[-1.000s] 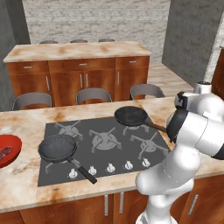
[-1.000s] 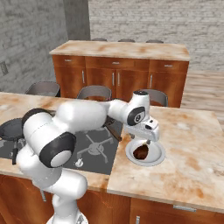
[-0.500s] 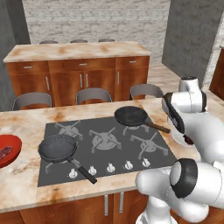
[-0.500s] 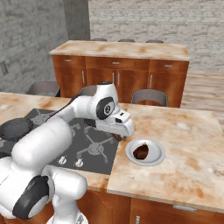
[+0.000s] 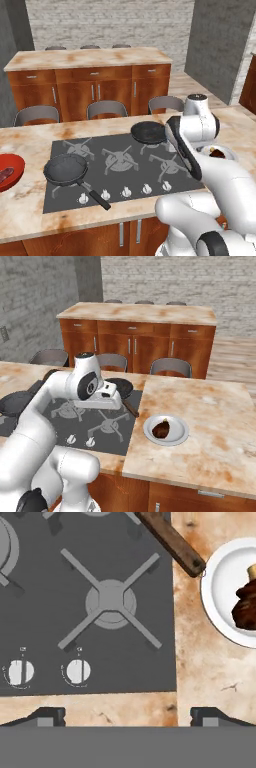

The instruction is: Place one of the steaks on the plate and the other in the bowl. Then place the bowl in the fridge.

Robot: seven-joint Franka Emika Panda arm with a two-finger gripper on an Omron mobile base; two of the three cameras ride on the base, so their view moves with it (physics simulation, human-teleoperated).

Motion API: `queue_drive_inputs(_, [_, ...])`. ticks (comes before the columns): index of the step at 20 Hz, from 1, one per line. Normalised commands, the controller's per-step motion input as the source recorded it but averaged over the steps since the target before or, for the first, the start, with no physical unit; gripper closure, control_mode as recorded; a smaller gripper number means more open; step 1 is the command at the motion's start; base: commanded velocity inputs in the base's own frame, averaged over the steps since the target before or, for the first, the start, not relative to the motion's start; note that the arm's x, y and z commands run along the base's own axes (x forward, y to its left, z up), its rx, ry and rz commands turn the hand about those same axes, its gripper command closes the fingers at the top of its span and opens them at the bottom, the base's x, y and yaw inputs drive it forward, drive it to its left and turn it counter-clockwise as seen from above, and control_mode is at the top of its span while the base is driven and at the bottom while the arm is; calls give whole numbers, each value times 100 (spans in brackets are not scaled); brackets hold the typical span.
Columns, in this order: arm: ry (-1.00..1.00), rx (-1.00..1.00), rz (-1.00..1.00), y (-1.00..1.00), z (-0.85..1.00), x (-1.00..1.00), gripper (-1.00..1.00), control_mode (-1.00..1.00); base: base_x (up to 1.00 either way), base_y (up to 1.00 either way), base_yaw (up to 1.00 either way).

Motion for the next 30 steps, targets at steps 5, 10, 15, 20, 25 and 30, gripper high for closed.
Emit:
queue_drive_inputs(5, [5,-1,30,70,-33,-5,-100,-100,0,0,0])
queue_drive_inputs(10, [0,0,-13,4,-8,-19,-100,-100,0,0,0])
queue_drive_inputs(15, [-2,4,-13,18,0,-18,-100,-100,0,0,0])
queue_drive_inputs(20, [0,0,0,1,0,0,-100,100,0,0,-6])
queue_drive_inputs(25, [0,0,0,0,0,0,-100,100,-38,-11,-65])
queue_drive_inputs(30, [0,0,0,0,0,0,-100,100,-53,-29,-60])
